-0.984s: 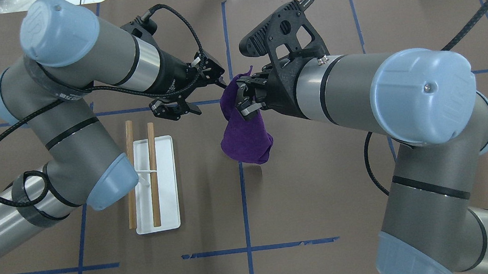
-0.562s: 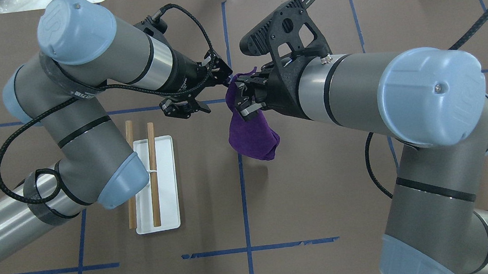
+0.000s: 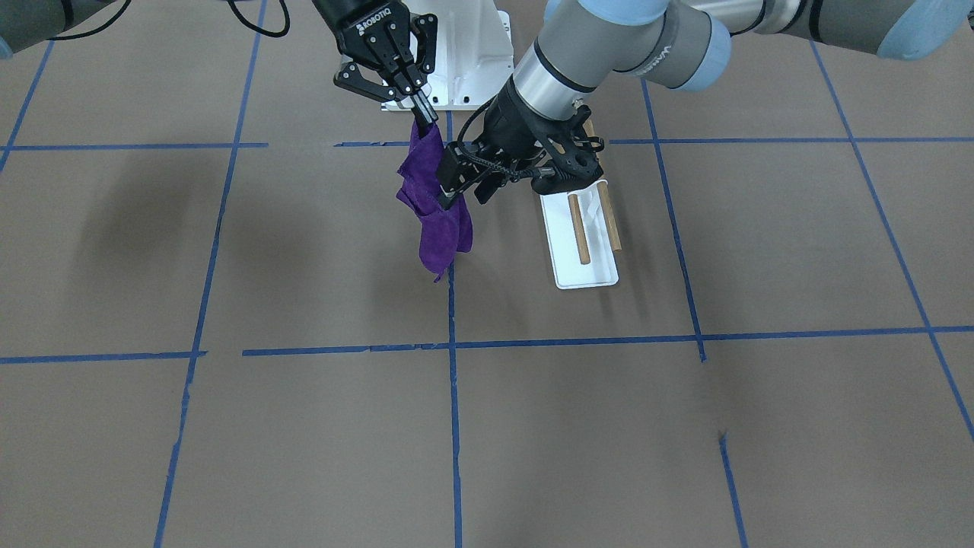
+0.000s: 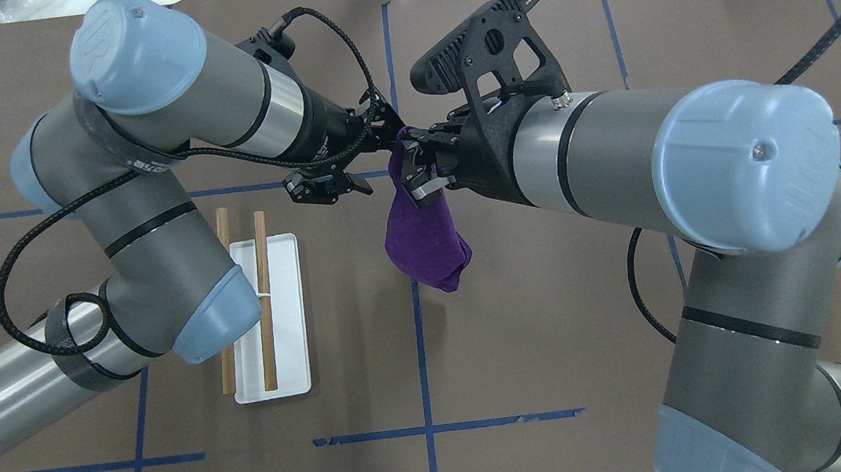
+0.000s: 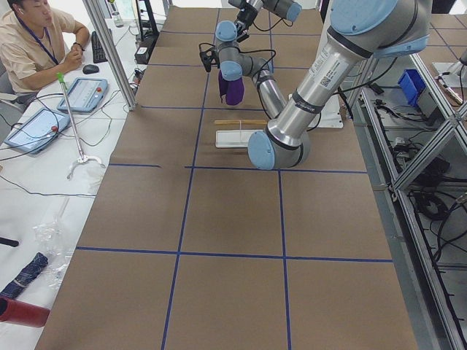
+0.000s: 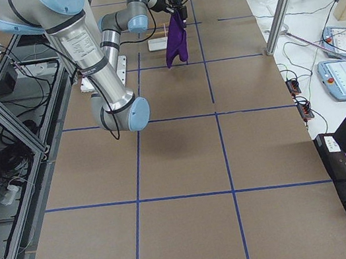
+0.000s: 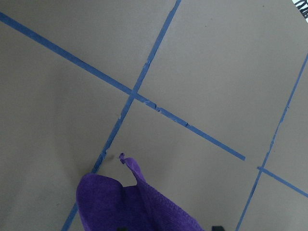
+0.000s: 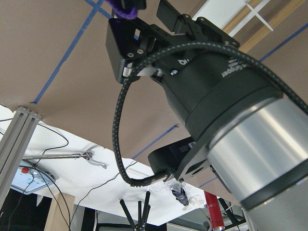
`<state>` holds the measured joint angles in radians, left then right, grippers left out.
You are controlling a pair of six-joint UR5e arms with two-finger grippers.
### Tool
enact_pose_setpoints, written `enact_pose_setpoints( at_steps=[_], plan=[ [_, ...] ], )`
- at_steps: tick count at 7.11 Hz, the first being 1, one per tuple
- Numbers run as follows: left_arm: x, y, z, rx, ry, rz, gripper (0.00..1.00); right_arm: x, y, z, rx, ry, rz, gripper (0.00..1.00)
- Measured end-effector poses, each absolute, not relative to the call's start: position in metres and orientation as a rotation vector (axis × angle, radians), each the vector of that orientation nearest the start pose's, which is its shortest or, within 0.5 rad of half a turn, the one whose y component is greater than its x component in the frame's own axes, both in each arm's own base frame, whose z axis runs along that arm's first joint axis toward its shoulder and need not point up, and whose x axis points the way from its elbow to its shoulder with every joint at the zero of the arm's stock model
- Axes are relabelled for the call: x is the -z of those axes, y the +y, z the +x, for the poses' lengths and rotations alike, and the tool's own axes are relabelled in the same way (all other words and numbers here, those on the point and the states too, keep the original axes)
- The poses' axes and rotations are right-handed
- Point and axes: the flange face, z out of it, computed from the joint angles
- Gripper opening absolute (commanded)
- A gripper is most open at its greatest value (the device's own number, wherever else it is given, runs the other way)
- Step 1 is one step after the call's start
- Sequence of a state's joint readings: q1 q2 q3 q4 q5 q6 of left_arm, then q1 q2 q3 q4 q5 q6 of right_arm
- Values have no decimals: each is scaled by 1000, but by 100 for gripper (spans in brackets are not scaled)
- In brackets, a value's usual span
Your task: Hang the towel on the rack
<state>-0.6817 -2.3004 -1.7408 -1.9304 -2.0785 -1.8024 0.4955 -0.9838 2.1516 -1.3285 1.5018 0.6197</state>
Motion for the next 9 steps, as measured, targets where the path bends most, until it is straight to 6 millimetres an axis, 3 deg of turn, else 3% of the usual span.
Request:
enact_pose_setpoints(
  at_steps=[1, 2, 6, 7, 8, 9],
  plan=[
    [-102, -468, 443, 463, 1309, -157, 9, -72, -362, -375, 328, -1026, 983, 0],
    [-101, -466, 443, 473, 1313, -167, 0, -72, -362, -375, 328, -1027, 984, 0],
    [-100, -464, 442, 486, 1317, -178, 0, -72, -362, -375, 328, -1027, 984, 0],
    [-101, -464, 442, 486, 1316, -177, 0, -73, -362, -375, 330, -1027, 983, 15],
    [-102, -464, 441, 485, 1316, -175, 0, -73, -361, -376, 337, -1029, 975, 81],
    [-103, -463, 440, 483, 1315, -172, 0, -75, -361, -377, 344, -1039, 953, 99]
  ],
)
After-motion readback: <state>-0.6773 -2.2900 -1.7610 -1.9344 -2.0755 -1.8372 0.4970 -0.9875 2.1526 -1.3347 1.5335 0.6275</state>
